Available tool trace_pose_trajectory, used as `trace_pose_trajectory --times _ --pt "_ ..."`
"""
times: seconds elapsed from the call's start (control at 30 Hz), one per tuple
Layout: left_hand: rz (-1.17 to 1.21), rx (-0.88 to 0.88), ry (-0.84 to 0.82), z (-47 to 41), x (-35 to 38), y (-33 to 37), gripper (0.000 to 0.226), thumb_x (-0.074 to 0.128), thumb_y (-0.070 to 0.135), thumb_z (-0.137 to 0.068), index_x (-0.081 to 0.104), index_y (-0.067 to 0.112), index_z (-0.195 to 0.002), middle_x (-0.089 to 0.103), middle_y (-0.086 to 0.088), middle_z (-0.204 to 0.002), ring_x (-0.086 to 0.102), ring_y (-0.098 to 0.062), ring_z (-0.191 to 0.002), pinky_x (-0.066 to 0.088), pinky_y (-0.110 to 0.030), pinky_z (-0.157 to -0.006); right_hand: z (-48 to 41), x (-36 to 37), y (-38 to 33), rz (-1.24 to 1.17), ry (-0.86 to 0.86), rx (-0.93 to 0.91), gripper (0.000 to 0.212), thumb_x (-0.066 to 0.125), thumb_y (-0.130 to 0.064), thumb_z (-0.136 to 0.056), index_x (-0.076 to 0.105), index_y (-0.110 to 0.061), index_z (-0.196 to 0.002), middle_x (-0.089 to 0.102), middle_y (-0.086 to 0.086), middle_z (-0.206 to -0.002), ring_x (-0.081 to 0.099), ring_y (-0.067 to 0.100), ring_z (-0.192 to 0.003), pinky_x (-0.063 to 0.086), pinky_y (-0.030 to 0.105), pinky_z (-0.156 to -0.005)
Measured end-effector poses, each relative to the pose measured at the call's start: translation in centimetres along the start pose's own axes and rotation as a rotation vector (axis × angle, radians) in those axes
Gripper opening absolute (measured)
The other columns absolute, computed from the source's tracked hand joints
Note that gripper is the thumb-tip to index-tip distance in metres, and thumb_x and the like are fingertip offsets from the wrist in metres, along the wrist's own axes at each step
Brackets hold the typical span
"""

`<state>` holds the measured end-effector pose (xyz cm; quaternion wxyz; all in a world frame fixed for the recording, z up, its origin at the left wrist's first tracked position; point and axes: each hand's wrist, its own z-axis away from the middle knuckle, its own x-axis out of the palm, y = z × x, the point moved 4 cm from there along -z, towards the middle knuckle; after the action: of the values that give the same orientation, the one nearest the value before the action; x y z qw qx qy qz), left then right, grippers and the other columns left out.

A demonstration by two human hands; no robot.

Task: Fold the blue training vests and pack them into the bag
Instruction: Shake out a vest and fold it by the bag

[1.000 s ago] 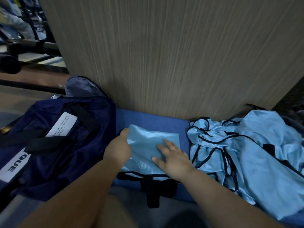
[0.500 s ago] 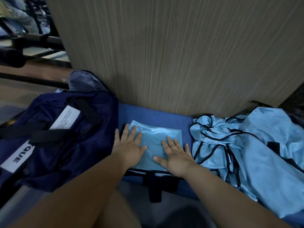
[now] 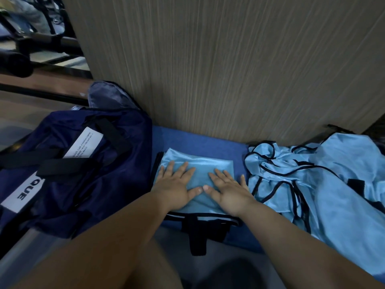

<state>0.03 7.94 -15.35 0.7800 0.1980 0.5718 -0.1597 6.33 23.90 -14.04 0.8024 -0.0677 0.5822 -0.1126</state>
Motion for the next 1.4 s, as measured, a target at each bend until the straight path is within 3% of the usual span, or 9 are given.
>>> trace_pose_trajectory --times 0.23,0.47,0.8,1.0,1.13,1.23,1.33,1.4 --pt "0.038 -0.128 0.046 -0.5 -0.1 -1.4 0.093 0.011 0.086 -0.08 -0.012 0.033 -0.154 -0.024 -0.002 -0.16 -0.025 -0.031 -0.146 -0.014 -0.048 -0.119 -1.9 -0.5 1.5 0.166 0.034 0.048 0.078 0.013 -0.072 -0.093 -0.003 -0.031 -0.157 -0.011 -0.009 -0.164 -0.013 0.012 -0.15 -0.016 0.052 -0.117" --pt "0.026 -0.131 0.069 -0.5 -0.1 -1.4 0.094 0.012 0.086 -0.08 -0.01 0.032 -0.154 -0.021 -0.002 -0.161 -0.021 -0.032 -0.147 -0.012 -0.05 -0.119 -3.7 -1.1 1.9 0.16 0.042 0.092 0.083 0.014 -0.076 -0.09 -0.006 -0.03 -0.157 -0.013 -0.009 -0.163 -0.013 0.013 -0.15 -0.012 0.055 -0.118" --pt "0.011 -0.125 0.067 -0.7 0.0 -1.4 0.089 0.011 0.082 -0.084 -0.009 0.03 -0.155 -0.021 -0.003 -0.161 -0.022 -0.032 -0.147 -0.012 -0.052 -0.119 -4.6 -2.3 0.8 0.254 0.146 0.072 0.071 0.022 -0.061 -0.098 0.007 -0.024 -0.157 0.016 0.001 -0.161 0.012 0.023 -0.148 0.0 0.057 -0.119" --pt "0.013 -0.131 0.06 -0.5 -0.1 -1.3 0.09 0.011 0.082 -0.084 -0.011 0.031 -0.154 -0.021 -0.002 -0.161 -0.023 -0.032 -0.146 -0.013 -0.054 -0.117 -3.6 -3.2 0.9 0.244 0.316 0.176 0.084 0.035 -0.074 -0.089 0.024 -0.019 -0.151 0.038 0.009 -0.146 0.033 0.029 -0.134 0.029 0.044 -0.108" --pt "0.022 -0.131 0.069 -0.4 -0.1 -1.3 0.09 0.011 0.083 -0.083 -0.01 0.032 -0.154 -0.021 -0.001 -0.161 -0.023 -0.031 -0.147 -0.013 -0.054 -0.118 -2.2 -3.8 1.4 -0.098 0.354 0.316 0.087 0.062 -0.064 -0.083 0.027 -0.013 -0.144 0.04 0.015 -0.136 0.048 0.033 -0.122 0.043 0.04 -0.096" --pt "0.023 -0.13 0.072 -0.3 -0.2 -1.3 0.09 0.01 0.083 -0.083 -0.009 0.032 -0.154 -0.02 -0.001 -0.162 -0.022 -0.031 -0.147 -0.012 -0.053 -0.118 -1.6 -3.4 1.8 -0.344 0.303 0.404 0.082 0.073 -0.05 -0.079 0.033 -0.009 -0.138 0.054 0.011 -0.124 0.058 0.029 -0.111 0.046 0.033 -0.081" --pt "0.024 -0.134 0.079 -0.2 -0.2 -1.3 0.09 0.01 0.084 -0.082 -0.009 0.033 -0.154 -0.02 0.0 -0.162 -0.022 -0.031 -0.147 -0.013 -0.053 -0.118 -1.0 -2.6 1.8 -0.405 0.209 0.403 0.058 0.075 -0.049 -0.074 0.06 -0.01 -0.113 0.065 0.0 -0.092 0.064 0.018 -0.081 0.051 0.029 -0.07" --pt "0.024 -0.135 0.084 -0.1 -0.2 -1.2 0.09 0.01 0.084 -0.082 -0.009 0.033 -0.154 -0.021 0.0 -0.161 -0.023 -0.031 -0.147 -0.014 -0.053 -0.117 -0.6 -2.2 1.5 -0.346 0.118 0.372 0.045 0.072 -0.05 -0.078 0.063 -0.013 -0.102 0.062 -0.004 -0.09 0.06 0.015 -0.079 0.05 0.028 -0.071"
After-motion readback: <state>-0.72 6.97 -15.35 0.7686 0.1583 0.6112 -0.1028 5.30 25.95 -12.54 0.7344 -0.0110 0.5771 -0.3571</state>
